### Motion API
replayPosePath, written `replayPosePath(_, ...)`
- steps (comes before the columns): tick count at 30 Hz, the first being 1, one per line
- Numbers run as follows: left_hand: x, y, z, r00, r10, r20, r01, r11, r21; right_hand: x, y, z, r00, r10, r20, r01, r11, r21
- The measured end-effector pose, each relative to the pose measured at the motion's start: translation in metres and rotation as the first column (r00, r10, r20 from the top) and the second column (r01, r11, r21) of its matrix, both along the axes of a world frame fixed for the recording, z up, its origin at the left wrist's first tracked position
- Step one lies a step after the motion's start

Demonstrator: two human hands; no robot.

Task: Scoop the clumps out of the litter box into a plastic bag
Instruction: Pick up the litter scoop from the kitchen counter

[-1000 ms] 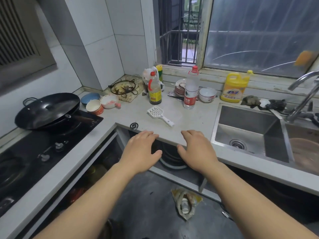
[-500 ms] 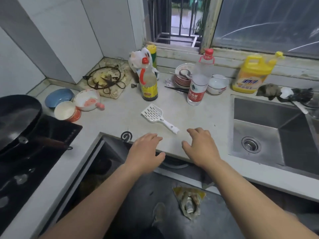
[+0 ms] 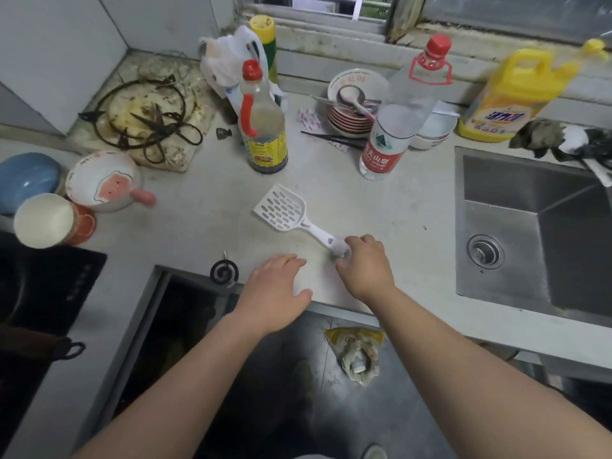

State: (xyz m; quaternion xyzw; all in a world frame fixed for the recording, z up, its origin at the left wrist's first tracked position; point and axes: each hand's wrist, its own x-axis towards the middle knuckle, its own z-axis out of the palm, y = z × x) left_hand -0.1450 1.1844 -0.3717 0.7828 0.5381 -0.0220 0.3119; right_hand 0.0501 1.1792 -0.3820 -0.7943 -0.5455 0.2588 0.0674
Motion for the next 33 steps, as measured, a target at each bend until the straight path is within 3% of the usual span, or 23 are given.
replayPosePath(15,-0.024,0.025,-0.015,0.996,0.058,0.065,-0.053,0.996,-0.078,-0.008,0.035,-0.043,0.985,0.027,0.171,-0.023,0.999,-0.024)
replayPosePath(25,-0.005,0.02,-0.019,0.969,0.171,0.18,-0.145,0.978,-0.147,-0.008,0.001,-0.021,0.999,0.008,0.044,-0.013,0.993,0.119)
replayPosePath(28,0.01,0.015,-0.018,0.936,0.247,0.252,-0.173,0.944,-0.282,-0.004,-0.018,-0.011,0.998,-0.053,0.03,0.048,0.987,0.156)
replayPosePath(33,0.042,-0.002,-0.005,0.772,0.508,0.383,-0.219,0.778,-0.589,0.006,-0.058,0.014,0.995,-0.096,0.013,0.091,0.969,0.229)
